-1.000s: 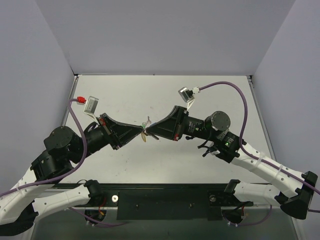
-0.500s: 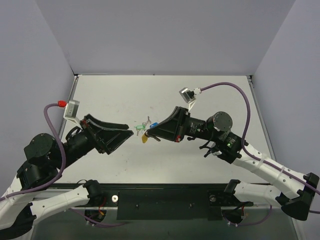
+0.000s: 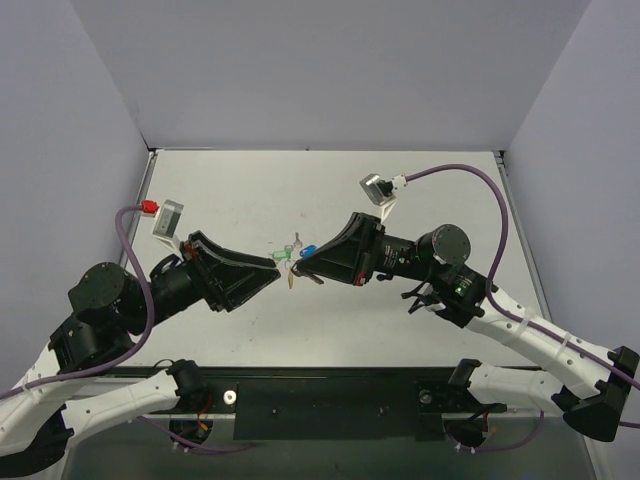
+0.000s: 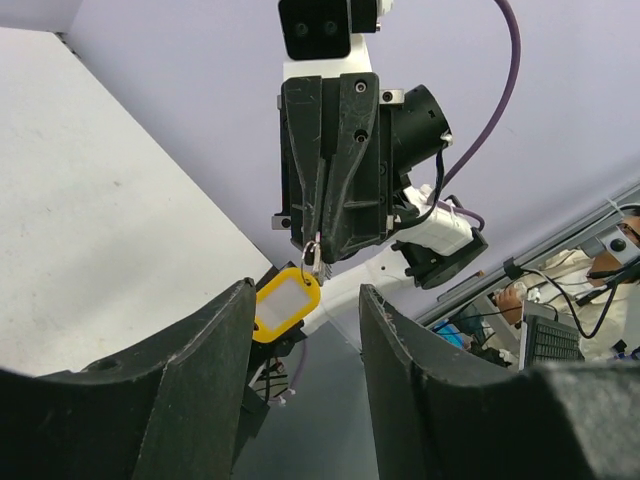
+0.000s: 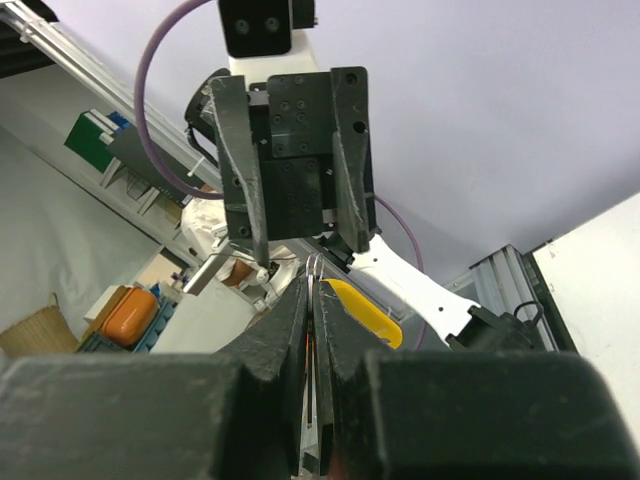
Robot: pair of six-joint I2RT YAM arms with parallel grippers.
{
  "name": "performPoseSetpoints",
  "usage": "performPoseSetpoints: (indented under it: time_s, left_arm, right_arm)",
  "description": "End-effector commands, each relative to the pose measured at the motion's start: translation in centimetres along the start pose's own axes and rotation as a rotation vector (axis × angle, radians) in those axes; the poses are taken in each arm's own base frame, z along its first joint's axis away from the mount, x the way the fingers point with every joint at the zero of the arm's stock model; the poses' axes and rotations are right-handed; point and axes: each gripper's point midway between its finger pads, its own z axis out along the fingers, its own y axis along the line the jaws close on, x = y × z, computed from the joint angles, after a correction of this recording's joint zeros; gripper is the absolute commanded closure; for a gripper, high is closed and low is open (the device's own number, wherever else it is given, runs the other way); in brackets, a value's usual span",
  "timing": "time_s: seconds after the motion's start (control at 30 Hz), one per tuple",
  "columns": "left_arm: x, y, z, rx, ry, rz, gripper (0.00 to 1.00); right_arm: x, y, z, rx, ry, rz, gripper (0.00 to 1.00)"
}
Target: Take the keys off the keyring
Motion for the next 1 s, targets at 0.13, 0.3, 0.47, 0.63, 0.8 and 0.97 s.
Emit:
performPoseSetpoints:
  time_s: [0.13, 0.3, 0.47, 0.63, 0.8, 0.97]
  left_arm:
    - [-0.5, -2.4, 0.9, 0.129, -0.019, 0.002, 0.47]
    - [-0.4, -2.9, 1.5, 0.157, -0.010, 0.005, 0.54]
    - [-0.3, -3.4, 2.1, 0.185, -0.002, 0.005, 0.66]
    - [0.5, -4.2, 2.8, 0.229, 0.048, 0.012, 1.00]
    - [0.7, -4.5, 2.9, 0.239, 0.075, 0.022, 1.00]
    - [2.1, -4.4, 3.0, 0.231, 0.164, 0.041, 1.00]
  right_arm:
    - [-1.1, 4.1, -0.6, -0.164, -0.033, -0.058, 1.00]
    - [-1.1, 4.2, -0.7, -0.168, -0.031, -0.058, 1.00]
    - [-0.8, 4.1, -0.6, -0.169, -0.021, -0.054, 1.00]
    - [-0.6, 4.0, -0.5, -0.163, -0.001, -0.053, 1.00]
    - [-0.4, 3.9, -0.4, -0.145, 0.031, -0.071, 1.00]
    - [0.2, 3.5, -0.3, -0.112, 0.097, -0.093, 1.00]
